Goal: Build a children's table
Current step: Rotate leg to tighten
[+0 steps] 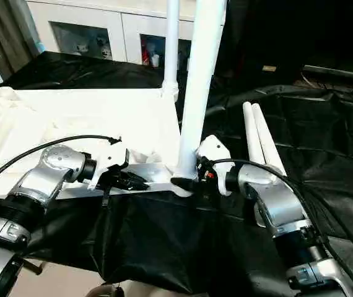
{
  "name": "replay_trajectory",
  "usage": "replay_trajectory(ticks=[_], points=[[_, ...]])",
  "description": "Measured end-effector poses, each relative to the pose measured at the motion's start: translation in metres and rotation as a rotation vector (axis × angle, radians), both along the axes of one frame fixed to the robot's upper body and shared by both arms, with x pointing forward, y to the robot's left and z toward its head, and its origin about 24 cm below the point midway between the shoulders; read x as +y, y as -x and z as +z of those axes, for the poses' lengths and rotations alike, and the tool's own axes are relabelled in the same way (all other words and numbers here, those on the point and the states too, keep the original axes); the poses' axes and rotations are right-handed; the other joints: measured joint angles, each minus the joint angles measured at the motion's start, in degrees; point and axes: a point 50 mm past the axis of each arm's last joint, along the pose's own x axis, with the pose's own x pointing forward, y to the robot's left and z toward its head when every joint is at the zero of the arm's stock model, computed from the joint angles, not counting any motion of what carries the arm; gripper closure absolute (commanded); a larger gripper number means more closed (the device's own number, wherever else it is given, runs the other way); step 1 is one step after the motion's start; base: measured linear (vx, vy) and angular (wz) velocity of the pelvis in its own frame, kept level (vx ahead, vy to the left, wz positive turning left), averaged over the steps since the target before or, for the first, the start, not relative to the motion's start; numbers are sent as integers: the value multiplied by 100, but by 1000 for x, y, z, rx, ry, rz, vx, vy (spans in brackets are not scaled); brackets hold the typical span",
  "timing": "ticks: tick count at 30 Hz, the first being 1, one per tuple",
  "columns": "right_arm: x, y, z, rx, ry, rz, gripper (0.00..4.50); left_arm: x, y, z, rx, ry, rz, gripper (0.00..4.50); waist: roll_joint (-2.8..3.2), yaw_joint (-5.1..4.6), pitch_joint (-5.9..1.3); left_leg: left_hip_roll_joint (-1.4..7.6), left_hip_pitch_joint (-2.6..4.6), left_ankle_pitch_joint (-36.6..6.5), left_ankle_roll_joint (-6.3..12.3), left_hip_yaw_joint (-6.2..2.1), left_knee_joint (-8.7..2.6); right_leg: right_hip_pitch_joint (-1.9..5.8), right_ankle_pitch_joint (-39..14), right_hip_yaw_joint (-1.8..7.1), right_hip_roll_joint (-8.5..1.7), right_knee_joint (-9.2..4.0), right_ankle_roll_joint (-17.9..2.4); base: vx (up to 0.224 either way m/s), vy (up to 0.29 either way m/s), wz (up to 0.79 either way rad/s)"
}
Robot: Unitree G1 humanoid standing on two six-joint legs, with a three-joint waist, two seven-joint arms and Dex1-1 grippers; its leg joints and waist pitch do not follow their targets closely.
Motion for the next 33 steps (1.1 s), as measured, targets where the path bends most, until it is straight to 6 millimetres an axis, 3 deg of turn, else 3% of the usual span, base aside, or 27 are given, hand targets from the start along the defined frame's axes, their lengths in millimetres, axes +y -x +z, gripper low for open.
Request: replay_trajectory(ticks=[8, 12, 18, 22, 25, 26, 27, 33], points=[[4, -2, -5, 20, -35, -27, 178, 2, -1, -2, 2, -6, 23, 450, 3, -7, -2, 1, 2, 0, 0, -1, 4, 2, 0, 0, 1, 3, 0, 0, 0, 0], [5, -11, -16, 30, -94, -223, 178, -11, -15, -5, -17, -18, 145, 450, 7, 6, -5, -2, 10, 0, 0, -5, 25, 19, 5, 1, -2, 10, -6, 0, 0, 0], [18, -45, -22, 23, -145, -636, 178, -45, -33, -8, -5, -10, 394, 450, 13, -118, -8, -7, 34, 3, -4, -3, 40, 40, 24, 9, -8, 7, -22, 0, 0, 0], [27, -57, -21, 20, -147, -761, 178, -55, -36, -8, -25, -16, 459, 450, 24, -147, -14, -5, 37, 3, -4, -6, 30, 41, 24, 6, -3, 5, -21, 0, 0, 0], [30, -59, -20, 13, -143, -781, 178, -57, -37, -8, -38, -16, 464, 450, 24, -146, -14, -5, 36, 3, -4, -7, 28, 42, 24, 5, -2, 1, -21, 0, 0, 0], [30, -59, -20, 8, -145, -779, 122, -57, -37, -8, -43, -16, 461, 450, 24, -145, -14, -5, 35, 3, -4, -7, 28, 42, 24, 5, -2, 0, -21, 0, 0, 0], [30, -59, -21, -1, -147, -771, 108, -57, -37, -8, -49, -12, 458, 450, 24, -148, -14, -5, 34, 3, -4, -7, 28, 41, 25, 6, -2, -1, -20, 0, 0, 0], [28, -57, -19, -33, -153, -661, 87, -50, -37, -8, -66, -7, 440, 450, 29, -173, -10, -3, 33, 3, -4, -7, 22, 36, 26, 6, 2, -2, -17, 0, 0, 0]])
